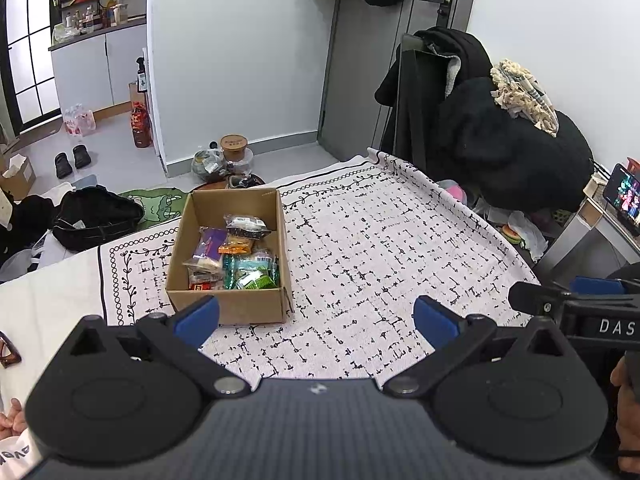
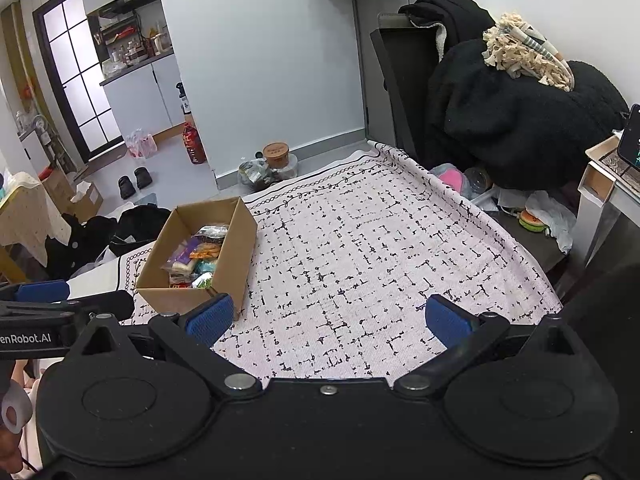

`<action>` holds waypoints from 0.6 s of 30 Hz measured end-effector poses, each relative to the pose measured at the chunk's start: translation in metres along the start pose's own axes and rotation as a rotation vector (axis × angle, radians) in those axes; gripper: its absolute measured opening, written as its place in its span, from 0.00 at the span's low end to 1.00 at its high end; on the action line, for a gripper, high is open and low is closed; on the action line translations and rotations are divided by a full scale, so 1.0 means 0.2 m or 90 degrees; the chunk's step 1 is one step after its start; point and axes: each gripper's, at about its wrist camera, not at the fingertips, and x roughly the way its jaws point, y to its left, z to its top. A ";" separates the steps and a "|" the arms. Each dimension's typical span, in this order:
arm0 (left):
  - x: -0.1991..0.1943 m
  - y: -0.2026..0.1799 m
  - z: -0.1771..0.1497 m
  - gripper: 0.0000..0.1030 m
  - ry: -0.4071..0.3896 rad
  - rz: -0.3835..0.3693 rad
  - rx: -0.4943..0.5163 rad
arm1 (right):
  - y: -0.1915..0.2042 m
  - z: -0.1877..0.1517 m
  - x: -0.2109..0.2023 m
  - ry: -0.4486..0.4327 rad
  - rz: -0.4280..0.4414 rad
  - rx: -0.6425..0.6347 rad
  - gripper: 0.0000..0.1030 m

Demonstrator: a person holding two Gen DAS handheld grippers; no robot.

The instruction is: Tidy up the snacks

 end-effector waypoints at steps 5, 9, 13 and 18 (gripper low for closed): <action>0.00 -0.01 0.00 1.00 0.000 -0.001 0.004 | 0.00 0.00 0.00 -0.001 0.000 -0.001 1.00; 0.00 -0.01 0.00 1.00 0.000 -0.002 0.004 | 0.00 0.00 0.00 -0.001 -0.002 -0.001 1.00; 0.00 -0.02 0.00 1.00 0.001 -0.002 0.006 | 0.00 0.00 0.00 -0.003 -0.004 -0.002 1.00; 0.00 -0.02 0.00 1.00 0.001 -0.002 0.007 | 0.00 0.00 -0.01 -0.004 -0.006 -0.001 1.00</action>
